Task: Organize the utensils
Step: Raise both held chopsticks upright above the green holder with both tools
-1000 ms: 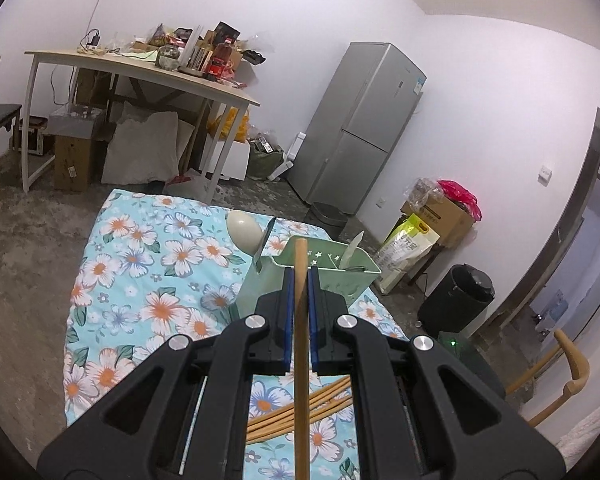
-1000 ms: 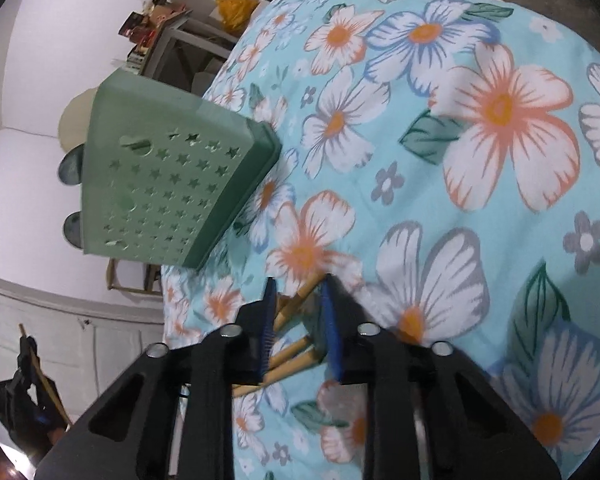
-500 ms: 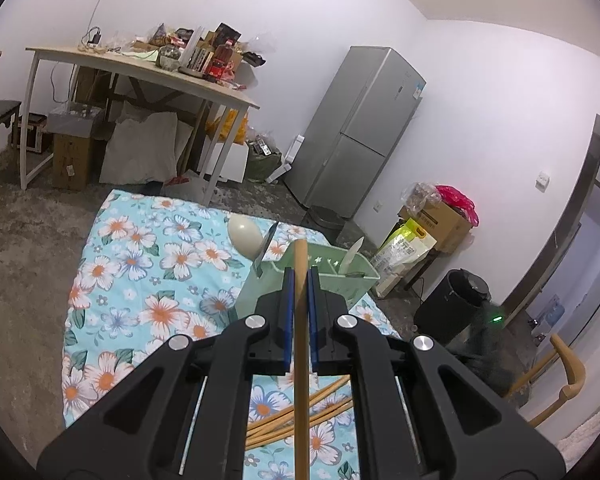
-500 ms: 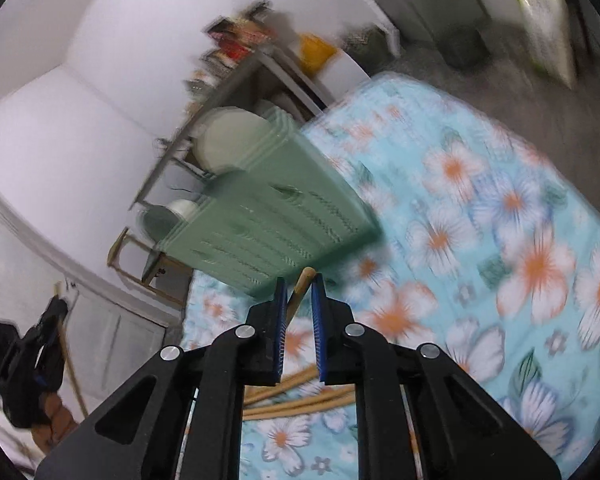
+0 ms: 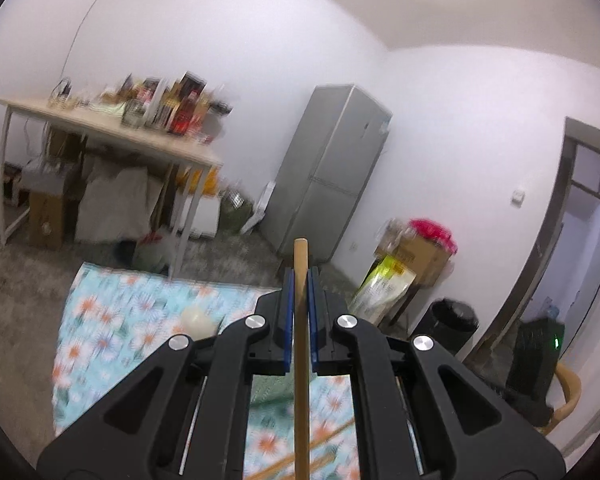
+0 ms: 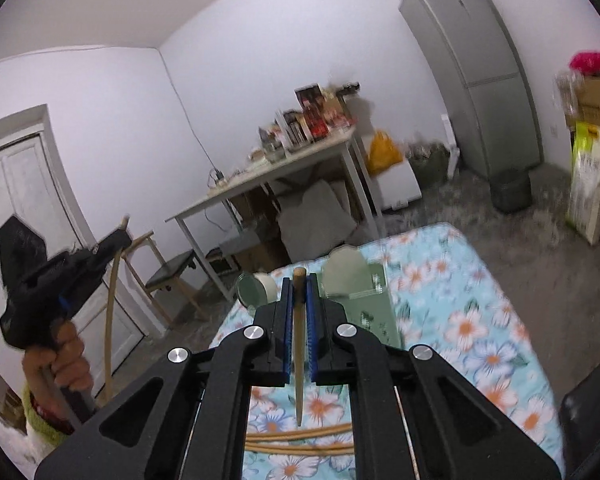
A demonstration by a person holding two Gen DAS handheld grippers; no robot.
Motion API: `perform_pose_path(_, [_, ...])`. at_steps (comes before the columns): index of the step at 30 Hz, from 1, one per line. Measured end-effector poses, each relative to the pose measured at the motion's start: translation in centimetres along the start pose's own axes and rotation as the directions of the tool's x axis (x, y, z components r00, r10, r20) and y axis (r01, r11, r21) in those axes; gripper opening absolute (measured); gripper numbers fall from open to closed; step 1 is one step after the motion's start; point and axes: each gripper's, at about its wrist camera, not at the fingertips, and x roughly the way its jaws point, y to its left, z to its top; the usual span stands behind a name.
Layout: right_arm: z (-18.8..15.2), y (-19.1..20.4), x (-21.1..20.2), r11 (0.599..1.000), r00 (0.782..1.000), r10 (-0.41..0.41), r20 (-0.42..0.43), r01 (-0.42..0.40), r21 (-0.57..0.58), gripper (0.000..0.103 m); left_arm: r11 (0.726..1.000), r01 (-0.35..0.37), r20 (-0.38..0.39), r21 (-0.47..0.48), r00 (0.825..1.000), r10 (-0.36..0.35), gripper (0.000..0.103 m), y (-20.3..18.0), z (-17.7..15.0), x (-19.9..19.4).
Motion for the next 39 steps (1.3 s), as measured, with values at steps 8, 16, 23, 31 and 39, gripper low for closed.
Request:
perform_pose_path(8, [1.4, -0.4, -1.5, 1.0, 0.998, 0.019, 0.057, -0.019, -0.009, 0.006, 0.998, 0.053, 0.205, -0.024, 0.978, -0.047, 0.005, -2.0, 3.9, 4.7])
perform_pose_path(16, [2.0, -2.2, -1.2, 1.0, 0.998, 0.018, 0.056, -0.02, 0.024, 0.006, 0.994, 0.052, 0.314, -0.1, 0.949, -0.018, 0.005, -1.7, 5.2, 11.5])
perform_pose_path(23, [2.1, -4.3, -0.4, 0.998, 0.999, -0.005, 0.036, 0.003, 0.063, 0.006, 0.991, -0.023, 0.303, -0.133, 0.951, 0.062, 0.005, -0.8, 3.5, 17.4])
perform_pose_path(31, [2.2, -6.7, 0.9, 0.995, 1.0, -0.015, 0.002, 0.015, 0.103, 0.007, 0.985, -0.109, 0.264, -0.136, 0.954, 0.142, 0.005, 0.9, 1.5, 20.6])
perform_pose_path(39, [2.0, -7.7, 1.4, 0.993, 1.0, -0.017, -0.01, 0.018, 0.12, 0.007, 0.983, -0.143, 0.224, -0.111, 0.961, 0.165, 0.005, 1.6, -0.2, 21.4])
